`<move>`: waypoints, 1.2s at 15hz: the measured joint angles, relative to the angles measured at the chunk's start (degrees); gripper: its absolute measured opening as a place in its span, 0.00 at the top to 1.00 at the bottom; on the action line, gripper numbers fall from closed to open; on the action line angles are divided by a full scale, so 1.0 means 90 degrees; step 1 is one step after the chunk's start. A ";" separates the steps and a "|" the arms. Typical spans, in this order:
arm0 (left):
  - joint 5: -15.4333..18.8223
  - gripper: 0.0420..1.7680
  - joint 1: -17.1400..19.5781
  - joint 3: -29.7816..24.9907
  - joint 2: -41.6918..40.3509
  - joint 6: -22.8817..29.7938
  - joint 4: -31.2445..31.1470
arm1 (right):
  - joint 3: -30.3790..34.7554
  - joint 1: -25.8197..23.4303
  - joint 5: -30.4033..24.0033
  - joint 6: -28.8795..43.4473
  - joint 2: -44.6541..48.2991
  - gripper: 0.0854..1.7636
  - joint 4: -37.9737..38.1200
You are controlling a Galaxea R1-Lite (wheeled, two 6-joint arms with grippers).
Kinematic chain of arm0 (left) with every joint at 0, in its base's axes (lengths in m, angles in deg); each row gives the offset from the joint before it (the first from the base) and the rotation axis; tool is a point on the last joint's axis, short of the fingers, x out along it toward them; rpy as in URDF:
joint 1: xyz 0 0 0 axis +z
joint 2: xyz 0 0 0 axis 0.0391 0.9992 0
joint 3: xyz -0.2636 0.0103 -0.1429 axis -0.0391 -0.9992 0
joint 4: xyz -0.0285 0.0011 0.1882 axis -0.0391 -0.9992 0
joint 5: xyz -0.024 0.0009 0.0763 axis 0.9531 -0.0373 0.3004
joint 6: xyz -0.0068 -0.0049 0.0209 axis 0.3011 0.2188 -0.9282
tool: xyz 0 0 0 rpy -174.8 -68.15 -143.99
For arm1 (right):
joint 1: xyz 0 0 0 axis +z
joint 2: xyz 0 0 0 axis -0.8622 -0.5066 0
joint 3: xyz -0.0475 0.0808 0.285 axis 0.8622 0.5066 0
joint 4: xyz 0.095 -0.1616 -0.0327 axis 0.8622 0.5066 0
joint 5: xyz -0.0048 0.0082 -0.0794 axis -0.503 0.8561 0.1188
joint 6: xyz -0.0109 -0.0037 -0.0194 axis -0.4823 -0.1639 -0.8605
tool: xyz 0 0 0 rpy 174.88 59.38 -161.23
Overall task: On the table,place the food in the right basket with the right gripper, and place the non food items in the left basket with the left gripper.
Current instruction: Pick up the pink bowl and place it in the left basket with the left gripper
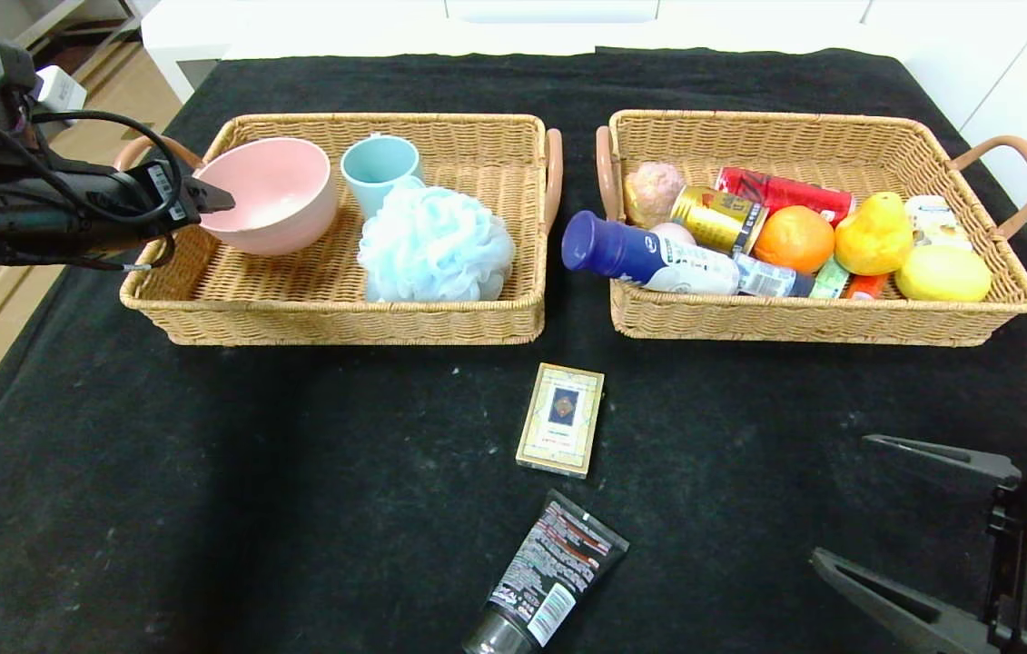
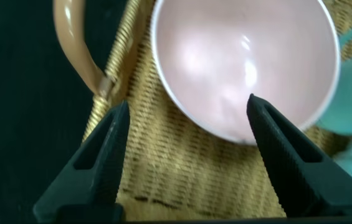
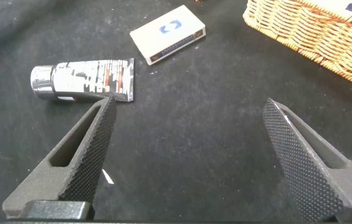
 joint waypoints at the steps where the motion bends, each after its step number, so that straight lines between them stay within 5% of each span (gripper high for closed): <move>1: 0.0007 0.20 -0.0095 -0.0173 -0.0163 -0.0015 -0.0028 | 0.0000 0.0005 0.0000 -0.0003 0.0009 0.03 -0.0003; 5: -0.0022 0.13 -0.0917 -0.0829 -0.0857 -0.0253 -0.0400 | 0.0000 0.0005 0.0000 -0.0003 0.0065 0.03 -0.0022; 11: -0.0149 0.08 -0.2481 -0.1023 -0.1470 -0.0382 -0.1417 | -0.0009 0.0023 -0.0012 -0.0012 0.0211 0.03 -0.0026; 15: -0.1279 0.06 -0.3659 -0.1055 -0.1517 -0.0397 -0.1625 | -0.0003 0.0039 -0.0012 -0.0033 0.0279 0.03 -0.0012; 18: -0.1579 0.05 -0.4538 -0.1090 -0.1308 -0.0382 -0.1631 | 0.0012 0.0066 -0.0019 -0.0035 0.0321 0.03 -0.0009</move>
